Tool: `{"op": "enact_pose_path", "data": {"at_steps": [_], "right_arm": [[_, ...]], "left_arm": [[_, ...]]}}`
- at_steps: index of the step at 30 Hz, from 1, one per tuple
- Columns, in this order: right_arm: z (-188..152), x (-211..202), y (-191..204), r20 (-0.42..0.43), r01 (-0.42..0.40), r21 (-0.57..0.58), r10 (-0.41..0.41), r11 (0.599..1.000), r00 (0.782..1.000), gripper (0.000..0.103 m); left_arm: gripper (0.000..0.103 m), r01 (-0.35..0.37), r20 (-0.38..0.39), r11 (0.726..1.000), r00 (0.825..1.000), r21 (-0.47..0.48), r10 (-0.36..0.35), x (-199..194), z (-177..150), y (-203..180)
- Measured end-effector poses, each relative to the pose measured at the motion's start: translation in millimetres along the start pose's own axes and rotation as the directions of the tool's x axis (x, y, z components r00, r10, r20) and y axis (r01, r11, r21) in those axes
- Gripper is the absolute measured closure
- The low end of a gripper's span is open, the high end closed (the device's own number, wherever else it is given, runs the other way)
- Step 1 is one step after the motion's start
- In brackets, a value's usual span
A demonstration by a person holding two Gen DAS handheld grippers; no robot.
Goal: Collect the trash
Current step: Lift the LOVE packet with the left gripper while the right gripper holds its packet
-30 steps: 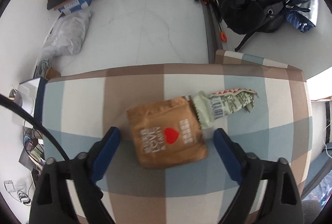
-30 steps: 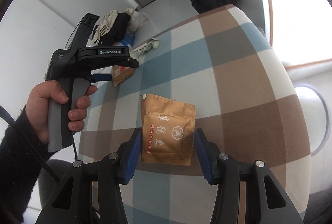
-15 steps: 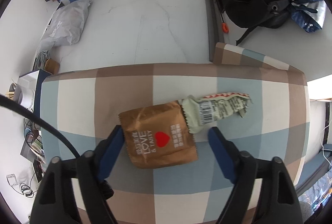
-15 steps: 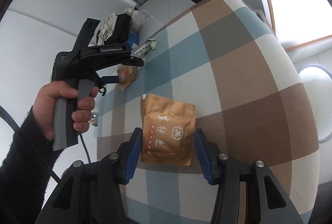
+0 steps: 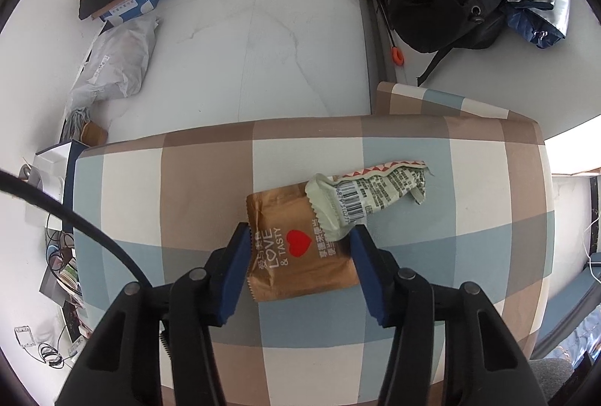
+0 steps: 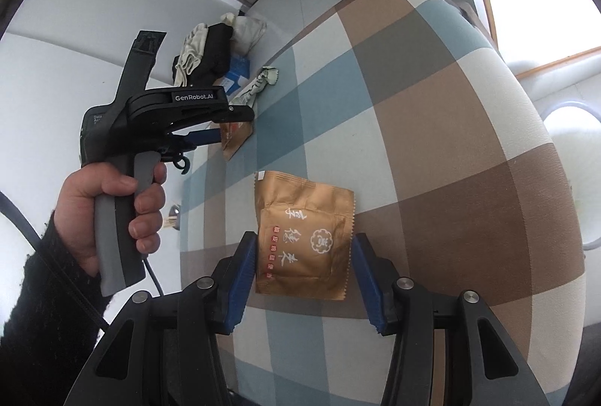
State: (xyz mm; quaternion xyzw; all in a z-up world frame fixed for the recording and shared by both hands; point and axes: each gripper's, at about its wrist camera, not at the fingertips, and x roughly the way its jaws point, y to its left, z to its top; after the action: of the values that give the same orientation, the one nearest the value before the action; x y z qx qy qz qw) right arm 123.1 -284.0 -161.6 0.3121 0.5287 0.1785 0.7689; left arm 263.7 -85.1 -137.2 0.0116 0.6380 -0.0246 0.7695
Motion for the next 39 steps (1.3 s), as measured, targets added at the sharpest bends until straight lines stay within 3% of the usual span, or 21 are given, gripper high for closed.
{"op": "enact_pose_path", "data": {"at_steps": [17, 30, 33, 36, 37, 39], "right_arm": [[0.7, -0.3, 0.7, 0.025, 0.046, -0.02, -0.045, 0.999, 0.999, 0.053], [-2.9, 1.3, 2.1, 0.031, 0.056, -0.033, -0.055, 0.998, 0.998, 0.052], [-2.4, 1.9, 2.3, 0.031, 0.056, -0.029, -0.055, 0.998, 0.998, 0.052], [-2.5, 1.6, 2.6, 0.03, 0.055, -0.029, -0.055, 0.998, 0.998, 0.052], [-2.7, 1.5, 2.4, 0.03, 0.054, -0.028, -0.053, 0.998, 0.998, 0.052], [-2.7, 1.3, 1.9, 0.029, 0.053, -0.026, -0.052, 0.998, 0.998, 0.052]], "left_arm": [[0.055, 0.048, -0.014, 0.999, 0.999, 0.026, -0.047, -5.0, -22.7, 10.3], [0.055, 0.053, 0.084, 0.996, 0.995, 0.065, -0.059, -38.3, -28.2, 15.3], [0.055, 0.051, 0.105, 0.998, 0.993, 0.048, -0.055, -40.4, -25.7, 16.1], [0.053, 0.074, 0.072, 0.997, 0.995, 0.002, -0.074, -27.0, -19.2, 15.7], [0.05, 0.087, 0.061, 0.996, 0.994, -0.02, -0.086, -23.5, -16.8, 15.0], [0.029, 0.058, 0.038, 0.996, 0.998, -0.067, -0.056, -14.7, -11.8, 14.7]]}}
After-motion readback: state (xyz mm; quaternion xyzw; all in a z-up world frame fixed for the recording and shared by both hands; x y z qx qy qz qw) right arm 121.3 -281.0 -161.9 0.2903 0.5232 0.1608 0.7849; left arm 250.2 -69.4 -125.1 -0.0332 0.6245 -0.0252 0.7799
